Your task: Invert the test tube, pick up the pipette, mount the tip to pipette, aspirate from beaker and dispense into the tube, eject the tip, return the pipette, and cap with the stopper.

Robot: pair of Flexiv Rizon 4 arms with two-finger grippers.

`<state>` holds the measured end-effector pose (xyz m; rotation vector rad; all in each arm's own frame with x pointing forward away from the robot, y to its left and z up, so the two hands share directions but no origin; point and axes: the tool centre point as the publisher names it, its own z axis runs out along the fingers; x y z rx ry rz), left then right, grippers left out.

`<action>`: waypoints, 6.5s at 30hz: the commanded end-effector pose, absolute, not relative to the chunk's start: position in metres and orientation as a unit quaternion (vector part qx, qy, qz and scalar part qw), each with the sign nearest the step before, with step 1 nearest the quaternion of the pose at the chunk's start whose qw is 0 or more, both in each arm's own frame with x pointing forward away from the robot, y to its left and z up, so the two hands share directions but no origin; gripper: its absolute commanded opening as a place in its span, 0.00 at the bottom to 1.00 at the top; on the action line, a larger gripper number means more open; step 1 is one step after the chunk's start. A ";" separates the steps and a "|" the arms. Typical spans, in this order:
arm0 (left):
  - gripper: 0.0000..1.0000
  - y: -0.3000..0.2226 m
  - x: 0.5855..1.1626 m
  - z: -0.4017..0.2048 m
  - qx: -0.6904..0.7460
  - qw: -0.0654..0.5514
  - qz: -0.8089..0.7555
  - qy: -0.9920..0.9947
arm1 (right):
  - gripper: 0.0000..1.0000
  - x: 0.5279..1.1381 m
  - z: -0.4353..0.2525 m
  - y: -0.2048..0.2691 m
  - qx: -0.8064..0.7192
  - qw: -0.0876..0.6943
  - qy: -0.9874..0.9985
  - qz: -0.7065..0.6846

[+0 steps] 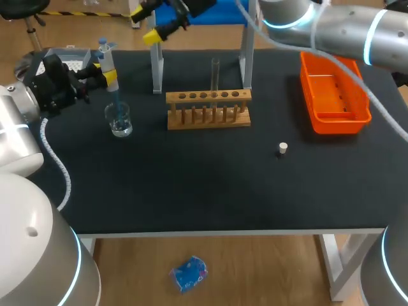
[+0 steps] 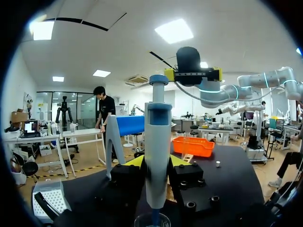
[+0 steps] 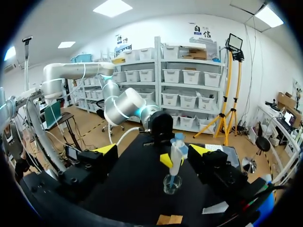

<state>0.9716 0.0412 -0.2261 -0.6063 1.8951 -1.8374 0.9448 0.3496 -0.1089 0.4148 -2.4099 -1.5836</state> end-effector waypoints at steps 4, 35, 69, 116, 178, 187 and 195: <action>0.00 0.041 0.972 -0.225 -0.219 0.215 -0.662 0.684 | 1.00 0.930 -0.111 0.294 0.110 0.069 -0.832 -0.539; 0.00 0.041 0.972 -0.225 -0.219 0.215 -0.662 0.684 | 1.00 0.948 -0.117 0.218 0.071 0.029 -0.851 -0.520; 0.00 0.041 0.972 -0.225 -0.219 0.215 -0.662 0.684 | 1.00 0.982 -0.211 0.134 0.075 0.012 -0.868 -0.490; 0.00 0.041 0.972 -0.225 -0.219 0.215 -0.662 0.684 | 1.00 1.002 -0.245 0.140 0.072 0.033 -0.880 -0.468; 0.00 0.027 0.961 -0.058 -0.209 0.252 -0.634 0.700 | 1.00 1.002 -0.245 0.140 0.072 0.033 -0.880 -0.468; 0.00 0.018 0.961 0.014 -0.196 0.287 -0.612 0.711 | 1.00 1.002 -0.245 0.140 0.072 0.033 -0.880 -0.468; 0.00 -0.014 0.955 0.042 -0.161 0.283 -0.627 0.708 | 1.00 1.002 -0.245 0.140 0.072 0.033 -0.880 -0.468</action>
